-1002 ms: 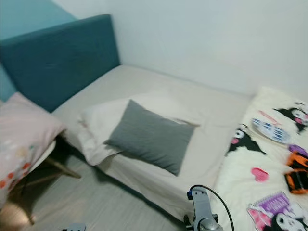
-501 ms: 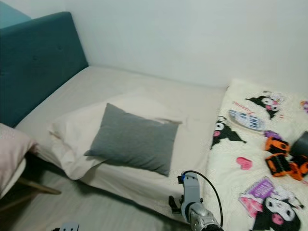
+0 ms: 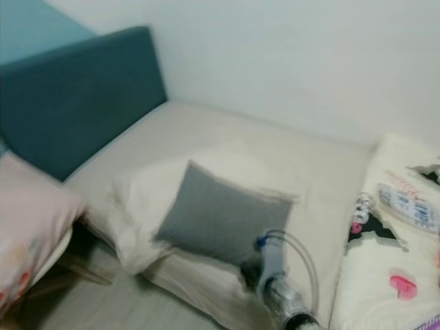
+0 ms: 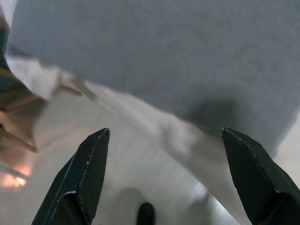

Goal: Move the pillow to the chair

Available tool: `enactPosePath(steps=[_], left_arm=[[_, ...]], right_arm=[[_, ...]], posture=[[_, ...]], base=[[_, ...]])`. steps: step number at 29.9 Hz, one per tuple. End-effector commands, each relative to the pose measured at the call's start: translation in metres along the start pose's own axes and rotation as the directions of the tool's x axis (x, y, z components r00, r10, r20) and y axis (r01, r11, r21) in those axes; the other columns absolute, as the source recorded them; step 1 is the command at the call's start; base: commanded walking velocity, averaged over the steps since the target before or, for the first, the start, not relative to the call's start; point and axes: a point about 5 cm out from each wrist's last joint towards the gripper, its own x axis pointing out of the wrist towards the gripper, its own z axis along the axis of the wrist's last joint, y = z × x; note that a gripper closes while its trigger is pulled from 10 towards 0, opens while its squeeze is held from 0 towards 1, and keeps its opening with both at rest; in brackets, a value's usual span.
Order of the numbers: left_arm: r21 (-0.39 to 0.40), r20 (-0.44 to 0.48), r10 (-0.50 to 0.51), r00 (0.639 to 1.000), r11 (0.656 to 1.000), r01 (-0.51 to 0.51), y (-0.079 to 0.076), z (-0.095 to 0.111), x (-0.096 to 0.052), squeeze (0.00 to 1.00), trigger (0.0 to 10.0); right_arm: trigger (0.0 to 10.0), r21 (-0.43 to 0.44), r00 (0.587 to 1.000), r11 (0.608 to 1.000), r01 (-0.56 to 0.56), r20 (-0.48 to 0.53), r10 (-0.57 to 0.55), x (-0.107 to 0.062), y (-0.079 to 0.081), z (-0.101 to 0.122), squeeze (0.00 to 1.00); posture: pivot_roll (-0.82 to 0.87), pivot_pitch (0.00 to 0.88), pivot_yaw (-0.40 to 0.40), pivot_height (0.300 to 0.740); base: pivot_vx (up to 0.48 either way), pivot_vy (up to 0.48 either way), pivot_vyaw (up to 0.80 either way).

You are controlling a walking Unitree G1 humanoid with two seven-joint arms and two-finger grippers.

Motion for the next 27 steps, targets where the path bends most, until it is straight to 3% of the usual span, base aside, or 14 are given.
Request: enactPosePath(steps=[1,4,10,15,20,23,27], left_arm=[[-0.011,0.019,-0.005,1.000,1.000,0.005,-0.003,0.007,0.001,0.00,10.0],[-0.020,0.016,-0.009,1.000,1.000,0.009,-0.006,0.005,0.000,0.00,10.0],[-0.023,0.022,-0.009,1.000,1.000,0.009,-0.007,0.004,0.000,0.00,10.0],[-0.143,0.094,0.074,0.993,0.988,-0.060,0.016,0.020,0.001,0.00,10.0],[-0.246,0.171,0.150,0.974,0.964,-0.105,0.042,0.041,-0.001,0.00,10.0],[-0.263,0.191,0.180,0.965,0.957,-0.126,0.053,0.050,-0.002,0.00,10.0],[-0.253,0.188,0.183,0.965,0.958,-0.132,0.054,0.050,-0.002,0.00,10.0]], right_arm=[[10.0,0.029,0.999,0.998,0.047,-0.017,-0.047,-0.005,-0.015,-0.006,0.00],[10.0,0.038,0.998,0.998,0.057,-0.008,-0.057,-0.005,-0.016,-0.005,0.00],[10.0,0.079,0.991,0.988,0.136,0.001,-0.136,-0.007,-0.026,-0.003,0.00],[10.0,0.213,0.962,0.939,0.268,-0.015,-0.272,-0.015,-0.054,0.003,0.00],[10.0,0.300,0.948,0.904,0.303,0.003,-0.319,-0.021,-0.071,0.008,0.00],[10.0,0.343,0.937,0.882,0.323,0.014,-0.349,-0.025,-0.080,0.012,0.00],[10.0,0.410,0.933,0.855,0.317,0.027,-0.359,-0.027,-0.085,0.014,0.00]], posture=[[-0.13,0.012,0.047,0.740],[-0.13,0.012,0.048,0.740],[-0.13,0.015,0.050,0.740],[-0.13,0.019,0.051,0.735],[-0.12,0.016,0.050,0.710],[-0.12,0.011,0.052,0.695],[-0.13,0.004,0.057,0.675]], base=[[0.000,0.000,-0.77],[0.000,0.000,-0.75],[0.000,0.000,0.00],[0.000,0.000,0.00],[0.000,0.000,0.00],[0.000,0.000,0.00],[0.000,0.000,0.00]])
